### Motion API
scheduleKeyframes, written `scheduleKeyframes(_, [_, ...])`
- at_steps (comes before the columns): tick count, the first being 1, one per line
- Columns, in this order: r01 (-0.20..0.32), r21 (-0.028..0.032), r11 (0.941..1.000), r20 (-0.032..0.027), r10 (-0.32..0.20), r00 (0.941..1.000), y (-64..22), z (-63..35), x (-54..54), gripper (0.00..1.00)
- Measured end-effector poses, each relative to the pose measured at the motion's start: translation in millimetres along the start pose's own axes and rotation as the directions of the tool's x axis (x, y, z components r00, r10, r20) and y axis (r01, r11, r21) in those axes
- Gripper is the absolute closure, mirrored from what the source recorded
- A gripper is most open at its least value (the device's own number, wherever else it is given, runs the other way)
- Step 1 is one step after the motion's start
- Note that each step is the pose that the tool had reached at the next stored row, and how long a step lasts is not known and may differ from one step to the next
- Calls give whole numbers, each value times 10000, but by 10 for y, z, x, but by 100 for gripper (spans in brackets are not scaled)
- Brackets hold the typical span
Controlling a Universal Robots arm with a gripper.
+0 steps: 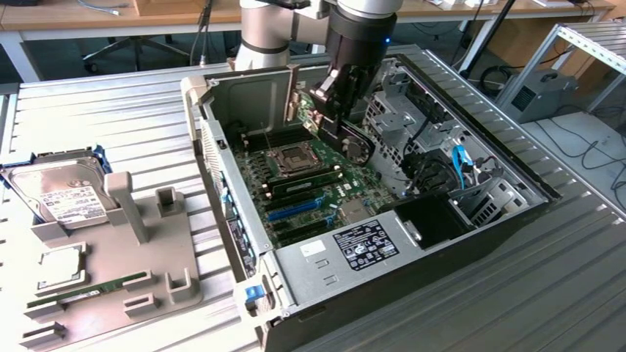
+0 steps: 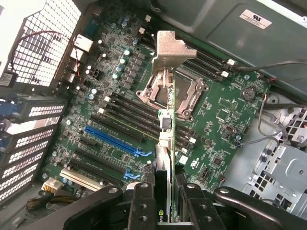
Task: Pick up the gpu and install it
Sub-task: 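Insert the gpu into the slot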
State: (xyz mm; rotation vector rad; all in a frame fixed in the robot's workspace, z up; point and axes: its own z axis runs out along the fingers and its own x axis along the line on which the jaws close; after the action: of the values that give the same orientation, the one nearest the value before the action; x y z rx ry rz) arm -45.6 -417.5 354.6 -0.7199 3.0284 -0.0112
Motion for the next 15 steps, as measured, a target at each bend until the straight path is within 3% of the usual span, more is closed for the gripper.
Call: scheduleKeyframes(15, [675,-18,9977,10,-675,9977,0,0,0,74])
